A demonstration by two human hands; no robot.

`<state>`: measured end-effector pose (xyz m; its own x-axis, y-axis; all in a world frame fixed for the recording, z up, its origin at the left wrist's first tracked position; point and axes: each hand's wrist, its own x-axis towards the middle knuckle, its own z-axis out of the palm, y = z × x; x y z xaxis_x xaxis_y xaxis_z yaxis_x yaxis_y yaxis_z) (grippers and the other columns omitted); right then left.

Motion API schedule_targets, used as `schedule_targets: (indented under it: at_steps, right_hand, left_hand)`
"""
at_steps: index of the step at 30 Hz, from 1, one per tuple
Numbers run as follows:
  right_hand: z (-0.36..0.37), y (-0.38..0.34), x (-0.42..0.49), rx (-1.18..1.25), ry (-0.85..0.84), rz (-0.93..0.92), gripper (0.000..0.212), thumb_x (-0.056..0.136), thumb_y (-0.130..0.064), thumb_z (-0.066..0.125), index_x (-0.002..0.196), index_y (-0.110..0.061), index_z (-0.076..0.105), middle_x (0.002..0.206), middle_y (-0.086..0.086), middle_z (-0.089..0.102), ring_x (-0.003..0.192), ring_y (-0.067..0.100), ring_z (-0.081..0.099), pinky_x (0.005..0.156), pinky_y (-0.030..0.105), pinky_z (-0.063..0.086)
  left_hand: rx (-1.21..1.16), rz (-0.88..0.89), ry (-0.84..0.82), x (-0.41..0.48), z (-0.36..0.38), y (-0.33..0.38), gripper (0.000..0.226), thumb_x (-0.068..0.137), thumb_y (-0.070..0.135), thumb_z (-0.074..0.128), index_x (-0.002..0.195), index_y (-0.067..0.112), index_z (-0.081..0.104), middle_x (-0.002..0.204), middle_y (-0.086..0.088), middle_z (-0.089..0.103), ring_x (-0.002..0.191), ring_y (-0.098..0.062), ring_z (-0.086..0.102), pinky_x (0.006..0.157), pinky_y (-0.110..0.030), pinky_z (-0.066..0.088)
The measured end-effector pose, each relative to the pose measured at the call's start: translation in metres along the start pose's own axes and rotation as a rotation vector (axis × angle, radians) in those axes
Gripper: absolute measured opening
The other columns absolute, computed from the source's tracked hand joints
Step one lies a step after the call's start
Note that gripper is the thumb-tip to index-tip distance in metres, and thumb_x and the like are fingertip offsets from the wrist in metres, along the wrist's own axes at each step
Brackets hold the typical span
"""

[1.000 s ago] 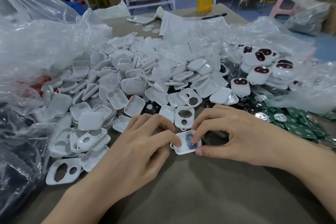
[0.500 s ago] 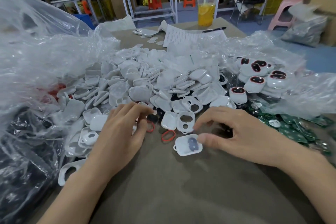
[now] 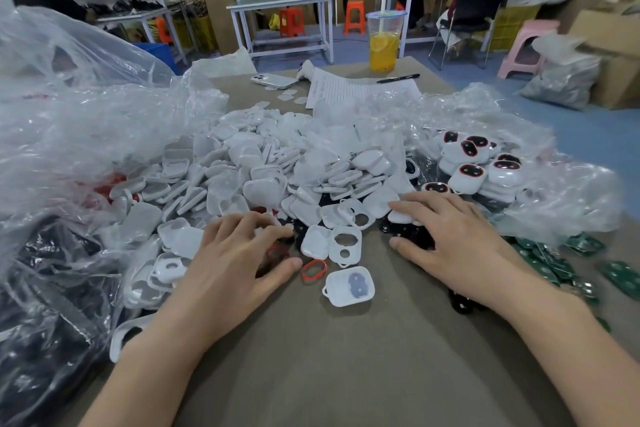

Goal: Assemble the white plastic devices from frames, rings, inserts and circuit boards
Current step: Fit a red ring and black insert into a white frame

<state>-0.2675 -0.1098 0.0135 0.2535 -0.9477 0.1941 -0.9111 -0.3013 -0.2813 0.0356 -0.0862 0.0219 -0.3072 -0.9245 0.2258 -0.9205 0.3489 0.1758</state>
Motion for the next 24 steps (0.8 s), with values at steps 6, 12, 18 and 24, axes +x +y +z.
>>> schedule_targets:
  at_steps: [6, 12, 18, 24]
  right_hand:
    - [0.000, 0.004, 0.001, 0.049, 0.055, -0.042, 0.041, 0.092, -0.049, 0.048, 0.132, -0.043, 0.055, 0.136, -0.020, 0.051, 0.128, 0.010, 0.040, 0.111, 0.035, 0.028]
    - [0.002, 0.003, 0.002, 0.057, 0.084, -0.071, 0.040, 0.090, -0.050, 0.050, 0.130, -0.044, 0.057, 0.130, -0.021, 0.054, 0.121, 0.009, 0.045, 0.106, 0.033, 0.031]
    - [0.000, -0.004, 0.001, 0.170, 0.057, -0.146, 0.039, 0.091, -0.039, 0.056, 0.130, -0.045, 0.056, 0.131, -0.024, 0.052, 0.119, -0.001, 0.043, 0.105, 0.020, 0.026]
    - [-0.002, -0.008, -0.001, 0.332, 0.128, -0.118, 0.038, 0.093, -0.034, 0.057, 0.129, -0.045, 0.058, 0.133, -0.030, 0.048, 0.124, -0.013, 0.041, 0.095, -0.002, 0.025]
  left_hand:
    - [-0.007, -0.003, 0.057, 0.000, 0.000, -0.003, 0.026, 0.090, 0.050, 0.061, 0.087, 0.025, 0.068, 0.105, 0.013, 0.061, 0.108, -0.018, 0.052, 0.096, -0.028, 0.029]
    - [-0.022, 0.029, 0.114, -0.001, 0.002, 0.000, 0.030, 0.096, 0.049, 0.053, 0.082, 0.025, 0.064, 0.097, 0.013, 0.061, 0.096, -0.017, 0.054, 0.090, -0.027, 0.030]
    - [-0.094, 0.040, 0.098, 0.000, 0.002, 0.000, 0.041, 0.087, 0.066, 0.045, 0.082, 0.030, 0.062, 0.096, 0.020, 0.058, 0.099, -0.013, 0.051, 0.092, -0.027, 0.031]
    - [-0.113, 0.050, 0.168, -0.002, 0.003, 0.004, 0.038, 0.094, 0.058, 0.044, 0.090, 0.028, 0.067, 0.098, 0.016, 0.062, 0.102, -0.017, 0.055, 0.093, -0.028, 0.032]
